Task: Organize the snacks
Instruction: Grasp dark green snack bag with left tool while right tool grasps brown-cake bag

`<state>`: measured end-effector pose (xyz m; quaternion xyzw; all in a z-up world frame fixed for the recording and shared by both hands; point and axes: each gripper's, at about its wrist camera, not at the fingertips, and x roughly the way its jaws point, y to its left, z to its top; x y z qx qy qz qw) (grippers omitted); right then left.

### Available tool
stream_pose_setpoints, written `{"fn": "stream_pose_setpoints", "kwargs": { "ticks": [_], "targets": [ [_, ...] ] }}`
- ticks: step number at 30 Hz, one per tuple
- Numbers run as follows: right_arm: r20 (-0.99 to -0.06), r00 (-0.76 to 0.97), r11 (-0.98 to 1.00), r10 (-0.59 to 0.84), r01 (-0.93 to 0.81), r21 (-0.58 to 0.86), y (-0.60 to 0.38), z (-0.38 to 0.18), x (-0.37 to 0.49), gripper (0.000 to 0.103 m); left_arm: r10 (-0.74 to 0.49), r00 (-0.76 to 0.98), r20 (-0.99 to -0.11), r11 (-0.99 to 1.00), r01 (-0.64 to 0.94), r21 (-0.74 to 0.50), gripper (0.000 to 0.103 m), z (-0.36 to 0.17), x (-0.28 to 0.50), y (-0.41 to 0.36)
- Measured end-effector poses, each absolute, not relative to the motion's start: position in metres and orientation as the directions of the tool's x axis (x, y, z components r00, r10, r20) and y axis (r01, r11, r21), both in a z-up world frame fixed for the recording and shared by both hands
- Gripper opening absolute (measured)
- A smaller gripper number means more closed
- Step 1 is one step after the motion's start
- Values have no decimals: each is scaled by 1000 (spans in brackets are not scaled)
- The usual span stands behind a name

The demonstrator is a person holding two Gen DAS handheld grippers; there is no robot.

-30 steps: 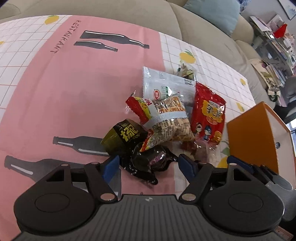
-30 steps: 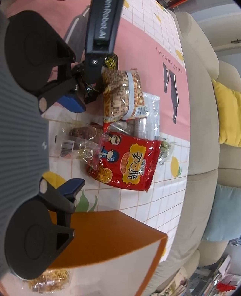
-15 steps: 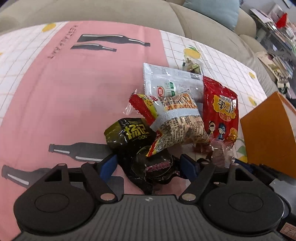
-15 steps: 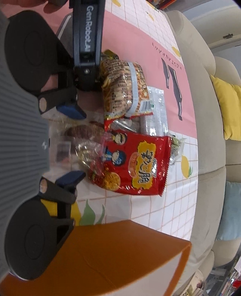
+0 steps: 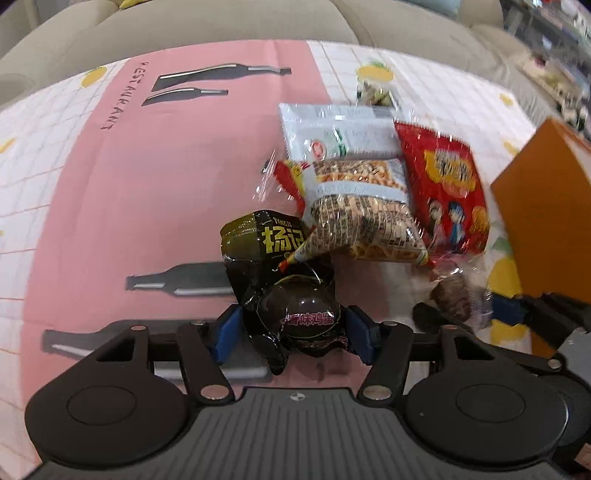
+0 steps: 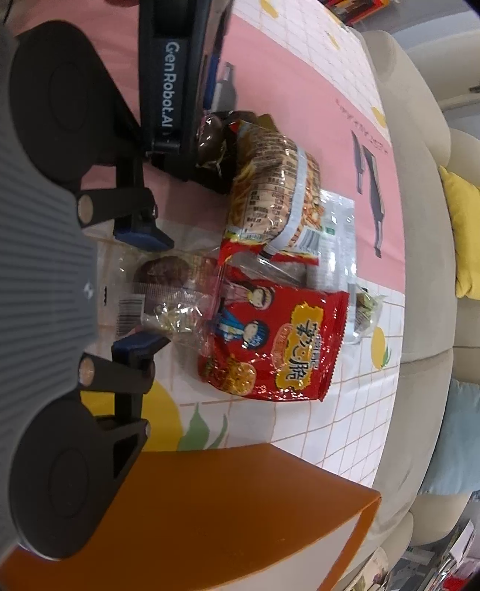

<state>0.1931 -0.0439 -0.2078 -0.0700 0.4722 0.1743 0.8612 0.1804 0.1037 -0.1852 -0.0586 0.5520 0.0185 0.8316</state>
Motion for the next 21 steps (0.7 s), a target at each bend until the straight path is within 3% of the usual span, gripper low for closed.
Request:
{"fn": "stream_pose_setpoints", "kwargs": {
  "ticks": [7,12,17,21],
  "targets": [
    [-856,468,929,219,-368,37,-50,-206,170,45,-18,324,-946,993,-100,-54,75,-191,176,102],
    [-854,476,926,208,-378,15,-50,-206,161,45,14,381,-925,998,-69,-13,70,-194,170,95],
    [-852,479,928,212,-371,23,-53,-204,159,43,-6,406,-914,996,-80,-42,55,-190,159,97],
    [-852,465,932,241,-357,70,-56,-193,159,42,-26,404,-915,992,-103,-74,53,-187,148,102]
  ]
}}
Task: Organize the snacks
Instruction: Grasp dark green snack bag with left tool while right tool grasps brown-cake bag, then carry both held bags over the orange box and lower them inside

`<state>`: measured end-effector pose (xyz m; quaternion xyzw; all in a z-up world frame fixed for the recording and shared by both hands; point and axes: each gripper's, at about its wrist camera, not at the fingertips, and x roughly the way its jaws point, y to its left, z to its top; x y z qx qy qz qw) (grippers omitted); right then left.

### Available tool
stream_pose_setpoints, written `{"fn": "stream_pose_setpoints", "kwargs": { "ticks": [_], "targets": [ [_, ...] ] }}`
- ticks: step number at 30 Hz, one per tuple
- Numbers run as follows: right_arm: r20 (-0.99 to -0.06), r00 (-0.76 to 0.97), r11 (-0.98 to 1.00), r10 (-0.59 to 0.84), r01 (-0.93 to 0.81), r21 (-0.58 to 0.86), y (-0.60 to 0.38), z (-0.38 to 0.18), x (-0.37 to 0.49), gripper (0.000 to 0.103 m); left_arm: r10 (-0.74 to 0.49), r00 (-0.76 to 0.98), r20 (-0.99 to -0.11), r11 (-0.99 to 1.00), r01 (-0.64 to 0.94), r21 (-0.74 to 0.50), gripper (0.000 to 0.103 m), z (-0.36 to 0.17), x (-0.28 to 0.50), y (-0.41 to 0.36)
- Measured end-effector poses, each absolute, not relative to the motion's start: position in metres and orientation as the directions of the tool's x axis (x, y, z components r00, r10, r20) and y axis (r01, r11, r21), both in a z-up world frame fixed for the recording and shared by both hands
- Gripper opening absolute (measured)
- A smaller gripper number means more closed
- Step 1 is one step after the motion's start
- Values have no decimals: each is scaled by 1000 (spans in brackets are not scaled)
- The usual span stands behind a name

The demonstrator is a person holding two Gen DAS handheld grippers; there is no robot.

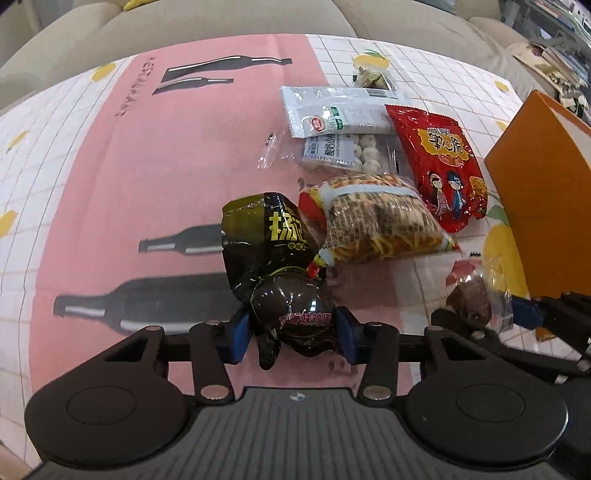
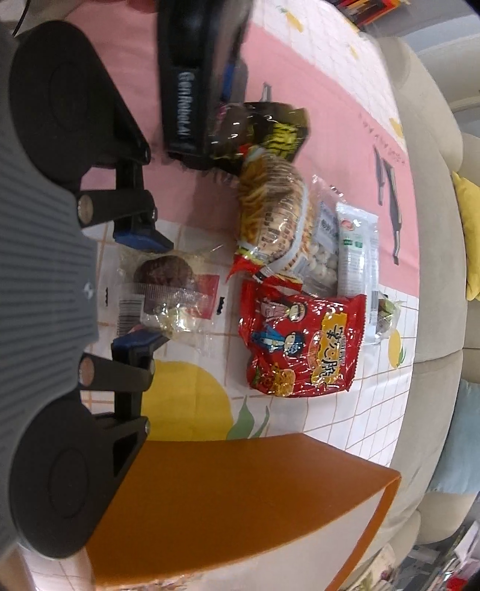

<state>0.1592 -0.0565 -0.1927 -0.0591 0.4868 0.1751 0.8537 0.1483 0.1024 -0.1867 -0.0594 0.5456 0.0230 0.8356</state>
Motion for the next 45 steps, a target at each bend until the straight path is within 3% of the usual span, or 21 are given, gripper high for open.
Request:
{"fn": "stream_pose_setpoints", "kwargs": {
  "ticks": [20,35,45],
  "targets": [
    [-794,517,926,321,-345,150,-94,-115,153,41,-170,538,-826,961,-96,-260,50,-107,115,103],
    [-776,550,934,307,-330,136,-186,-54,167,41,-349,566,-747,937,183,-299,50,-40,157,14],
    [-829,527,966,188,-250,60,-258,-59,199,41,-405,461,-790,889,402,-220,50,-48,204,-79]
  ]
}}
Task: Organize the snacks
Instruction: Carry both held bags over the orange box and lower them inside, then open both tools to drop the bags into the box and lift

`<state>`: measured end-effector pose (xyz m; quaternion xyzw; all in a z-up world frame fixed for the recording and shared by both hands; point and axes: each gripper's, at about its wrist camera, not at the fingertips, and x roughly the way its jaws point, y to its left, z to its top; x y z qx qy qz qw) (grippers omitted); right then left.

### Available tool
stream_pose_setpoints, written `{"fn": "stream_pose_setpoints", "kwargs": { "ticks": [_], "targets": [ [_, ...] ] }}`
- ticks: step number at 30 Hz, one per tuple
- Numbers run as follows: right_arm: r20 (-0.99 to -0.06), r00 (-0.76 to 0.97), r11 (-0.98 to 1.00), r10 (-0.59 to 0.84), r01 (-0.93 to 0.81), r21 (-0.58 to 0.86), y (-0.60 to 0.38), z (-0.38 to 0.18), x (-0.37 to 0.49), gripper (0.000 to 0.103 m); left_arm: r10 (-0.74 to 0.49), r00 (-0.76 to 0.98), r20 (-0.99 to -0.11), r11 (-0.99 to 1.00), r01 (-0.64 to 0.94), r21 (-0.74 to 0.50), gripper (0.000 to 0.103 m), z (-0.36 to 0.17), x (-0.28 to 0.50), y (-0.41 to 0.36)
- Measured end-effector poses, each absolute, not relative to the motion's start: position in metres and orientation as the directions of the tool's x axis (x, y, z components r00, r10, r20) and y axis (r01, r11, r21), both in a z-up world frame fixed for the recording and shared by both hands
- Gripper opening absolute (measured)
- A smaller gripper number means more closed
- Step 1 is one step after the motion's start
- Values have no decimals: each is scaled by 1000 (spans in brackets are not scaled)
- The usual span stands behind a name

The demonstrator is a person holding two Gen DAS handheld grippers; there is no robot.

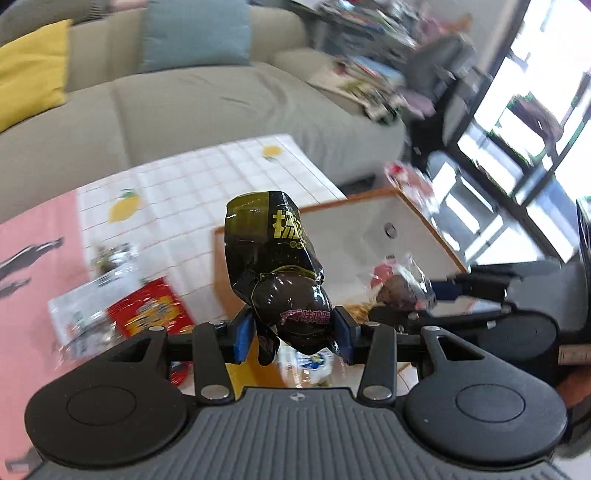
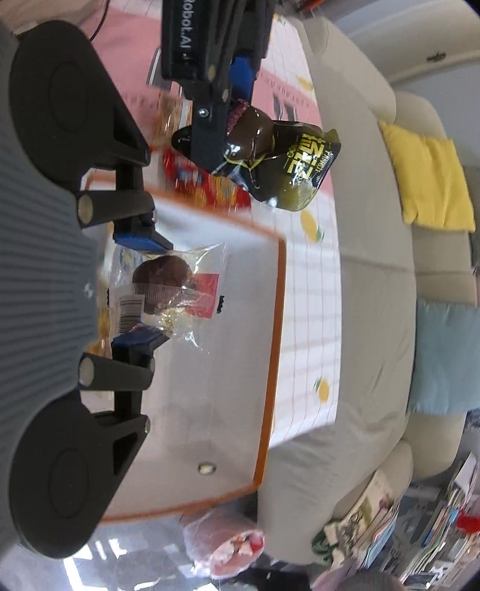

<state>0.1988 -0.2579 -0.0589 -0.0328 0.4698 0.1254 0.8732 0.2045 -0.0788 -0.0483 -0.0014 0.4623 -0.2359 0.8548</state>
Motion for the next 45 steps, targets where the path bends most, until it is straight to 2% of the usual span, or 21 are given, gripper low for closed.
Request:
{"fn": "stream_pose_setpoints", "kwargs": {
  "ticks": [10,18,29,38,42,45],
  "targets": [
    [-899,398,969,182,-228,95,-298,-109,230,41,-369,311,-876,819,554,-148,50,-83,234,-136],
    [-926,326,961,189,-256,106,-301,-142,246,41,-275,231,-933,757,650,-63,51,-114,250,-162],
    [-947,274,949,169,-304,81,-292,-166,261,41,-168,156,-973,713,702,-11,53,-146,259,-176],
    [-949,270,952,160,-298,76,-288,-163,268,42,-109,158,-981,736,676,27,65,-144,270,-173],
    [-947,283,951,150,-304,59,-283,-162,264,42,-113,171,-979,753,657,28,67,-139,272,-166],
    [-950,279,950,139,-309,48,-279,-164,263,42,-122,189,-974,761,648,30,72,-134,273,-167]
  ]
}}
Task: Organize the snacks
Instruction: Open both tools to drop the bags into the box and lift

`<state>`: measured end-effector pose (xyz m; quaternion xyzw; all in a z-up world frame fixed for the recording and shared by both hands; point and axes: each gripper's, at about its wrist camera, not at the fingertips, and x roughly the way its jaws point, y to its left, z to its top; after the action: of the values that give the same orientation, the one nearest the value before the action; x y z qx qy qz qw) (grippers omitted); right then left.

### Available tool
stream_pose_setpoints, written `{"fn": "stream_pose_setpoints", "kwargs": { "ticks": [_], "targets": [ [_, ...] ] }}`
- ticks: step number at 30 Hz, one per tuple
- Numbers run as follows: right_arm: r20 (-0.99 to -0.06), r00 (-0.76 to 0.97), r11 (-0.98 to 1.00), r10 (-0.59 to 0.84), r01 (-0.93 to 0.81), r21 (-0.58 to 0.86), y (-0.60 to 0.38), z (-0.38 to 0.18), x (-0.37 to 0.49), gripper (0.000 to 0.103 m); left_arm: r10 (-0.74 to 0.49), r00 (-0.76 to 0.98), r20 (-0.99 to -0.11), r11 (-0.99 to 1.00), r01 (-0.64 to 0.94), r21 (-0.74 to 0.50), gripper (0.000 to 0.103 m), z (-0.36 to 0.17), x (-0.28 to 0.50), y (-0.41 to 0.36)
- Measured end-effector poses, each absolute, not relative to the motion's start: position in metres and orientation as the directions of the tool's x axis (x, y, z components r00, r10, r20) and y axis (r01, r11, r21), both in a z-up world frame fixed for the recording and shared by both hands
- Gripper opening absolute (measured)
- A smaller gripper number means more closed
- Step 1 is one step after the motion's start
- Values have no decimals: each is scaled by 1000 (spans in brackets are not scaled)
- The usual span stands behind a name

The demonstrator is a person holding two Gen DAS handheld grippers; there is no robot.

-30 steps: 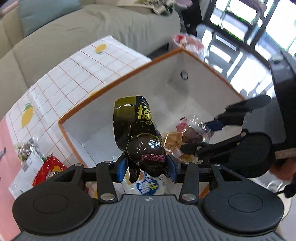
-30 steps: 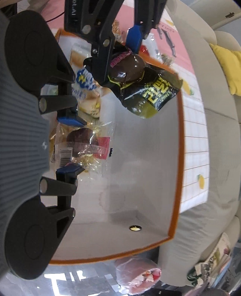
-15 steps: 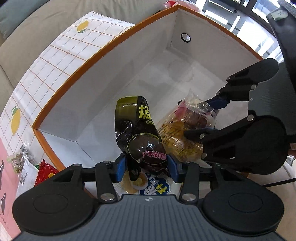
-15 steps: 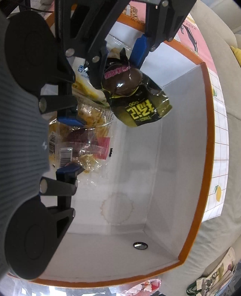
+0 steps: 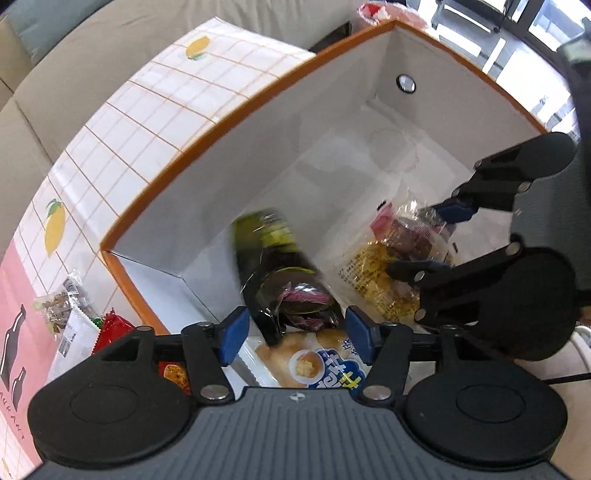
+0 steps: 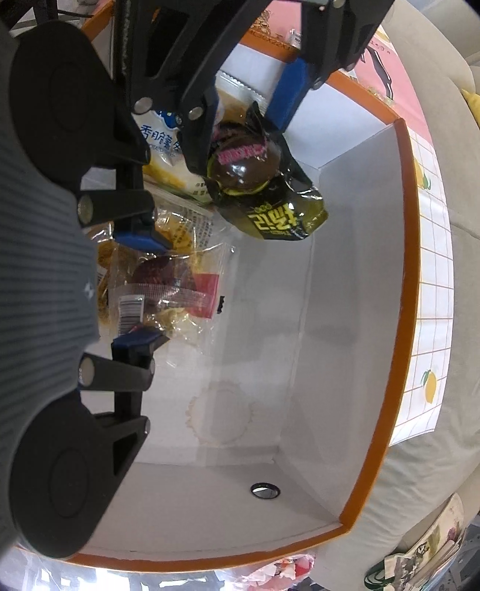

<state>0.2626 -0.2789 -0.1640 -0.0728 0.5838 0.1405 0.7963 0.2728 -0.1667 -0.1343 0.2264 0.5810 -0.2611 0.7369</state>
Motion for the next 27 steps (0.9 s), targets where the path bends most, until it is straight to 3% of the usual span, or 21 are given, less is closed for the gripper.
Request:
{"fn": "stream_pose_setpoints", "kwargs": {
  "ticks": [4,9,13,19,27],
  "targets": [
    [-954,272,950,126,-311,37,-276,-163,262,43,-144,200,-969,760,649,21,80,-121,271,-161],
    [-958,259,956,124,-290,45,-277,-159,261,47,-149,206,-967,771,637,17,81,-113,266,-157],
    [-957,266,966,117,-254,47,-281,-153,260,63,-134,224,-965,763,645,44,81,-110,260,-157],
    [-957,283,973,63,-231,-4,-282,-140,255,77,-138,248,-959,752,656,61,81,-99,249,-158],
    [-929,370,981,8,-183,-65,-279,-104,229,84,-185,320,-929,771,634,65,81,-70,227,-142]
  ]
}}
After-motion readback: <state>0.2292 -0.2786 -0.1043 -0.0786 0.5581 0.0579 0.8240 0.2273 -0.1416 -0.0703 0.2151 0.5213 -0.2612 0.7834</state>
